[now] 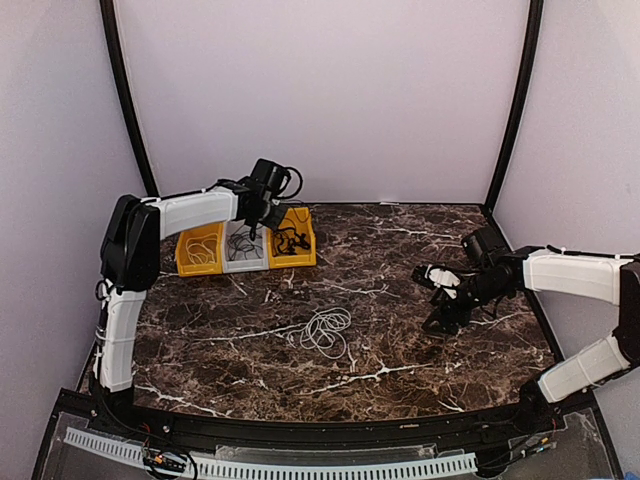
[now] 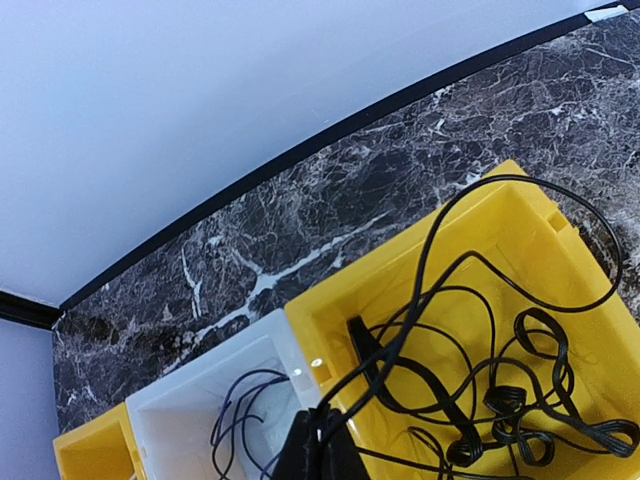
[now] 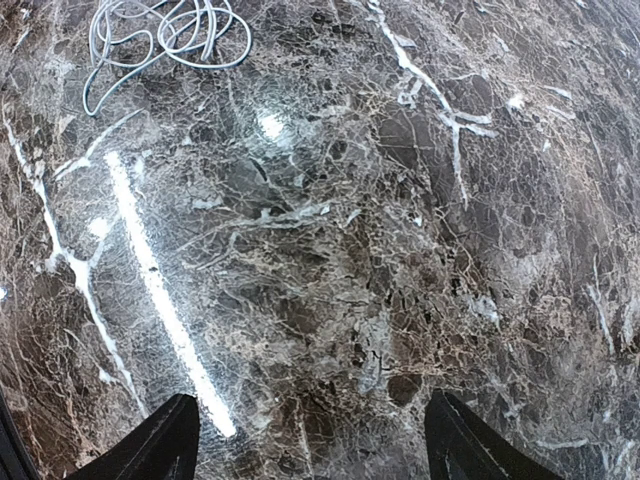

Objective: Untangle the cables

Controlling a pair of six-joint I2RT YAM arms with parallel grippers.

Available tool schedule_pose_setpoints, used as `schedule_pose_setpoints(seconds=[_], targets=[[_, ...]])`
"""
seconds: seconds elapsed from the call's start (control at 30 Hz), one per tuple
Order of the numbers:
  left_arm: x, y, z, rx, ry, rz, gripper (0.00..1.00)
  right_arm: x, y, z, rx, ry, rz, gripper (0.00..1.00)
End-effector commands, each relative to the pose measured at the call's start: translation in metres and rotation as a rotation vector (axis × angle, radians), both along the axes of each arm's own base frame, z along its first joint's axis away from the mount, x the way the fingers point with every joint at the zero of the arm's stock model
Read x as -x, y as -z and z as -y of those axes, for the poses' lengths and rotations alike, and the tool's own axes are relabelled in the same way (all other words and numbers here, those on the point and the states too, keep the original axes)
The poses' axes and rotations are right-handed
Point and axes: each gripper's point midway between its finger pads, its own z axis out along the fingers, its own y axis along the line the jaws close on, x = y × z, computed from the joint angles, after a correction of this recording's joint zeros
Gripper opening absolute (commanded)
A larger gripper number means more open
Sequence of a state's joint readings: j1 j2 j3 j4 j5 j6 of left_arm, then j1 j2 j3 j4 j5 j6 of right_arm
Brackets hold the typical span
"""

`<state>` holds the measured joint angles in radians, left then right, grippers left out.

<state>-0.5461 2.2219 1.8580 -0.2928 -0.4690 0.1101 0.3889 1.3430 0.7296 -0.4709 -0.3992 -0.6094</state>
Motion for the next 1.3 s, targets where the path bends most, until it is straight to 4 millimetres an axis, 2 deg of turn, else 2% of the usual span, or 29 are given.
schedule_pose_setpoints(seconds=[0.0, 0.2, 0.23, 0.3, 0.53, 0.63, 0.8, 1.0, 1.1, 1.2, 1.27], targets=[[-0.014, -0.016, 0.011, -0.057, 0.057, 0.023, 0.0, -0.003, -0.004, -0.005, -0.012, -0.012, 0.02, 0.79], [-0.029, -0.002, 0.037, -0.11, 0.126, 0.021, 0.0, -0.004, -0.004, -0.004, -0.008, -0.009, 0.022, 0.79], [-0.029, 0.008, 0.039, -0.124, 0.127, 0.005, 0.0, -0.003, -0.004, -0.003, -0.006, -0.009, 0.021, 0.79], [-0.031, 0.009, 0.041, -0.119, 0.124, 0.007, 0.0, -0.004, -0.004, -0.003, -0.006, -0.008, 0.022, 0.79], [-0.03, 0.012, 0.062, 0.052, 0.143, 0.004, 0.0, -0.004, -0.007, -0.007, -0.024, -0.012, 0.018, 0.79], [-0.022, 0.018, 0.074, 0.149, 0.179, -0.012, 0.0, -0.003, -0.007, -0.008, -0.031, -0.017, 0.011, 0.79], [-0.018, 0.01, 0.087, 0.274, 0.21, 0.011, 0.0, -0.004, -0.003, -0.007, -0.017, -0.01, 0.002, 0.79], [-0.012, 0.023, 0.083, 0.32, 0.182, -0.021, 0.0, -0.004, -0.002, -0.006, -0.014, -0.007, 0.006, 0.79], [-0.003, 0.032, 0.073, 0.329, 0.134, -0.058, 0.01, -0.004, -0.002, -0.006, -0.014, -0.007, 0.006, 0.79], [0.004, 0.028, 0.059, 0.321, 0.068, -0.071, 0.04, -0.004, -0.002, -0.006, -0.014, -0.009, 0.003, 0.79], [0.012, 0.024, 0.053, 0.327, 0.044, -0.089, 0.09, -0.004, -0.003, -0.006, -0.016, -0.012, 0.004, 0.79]])
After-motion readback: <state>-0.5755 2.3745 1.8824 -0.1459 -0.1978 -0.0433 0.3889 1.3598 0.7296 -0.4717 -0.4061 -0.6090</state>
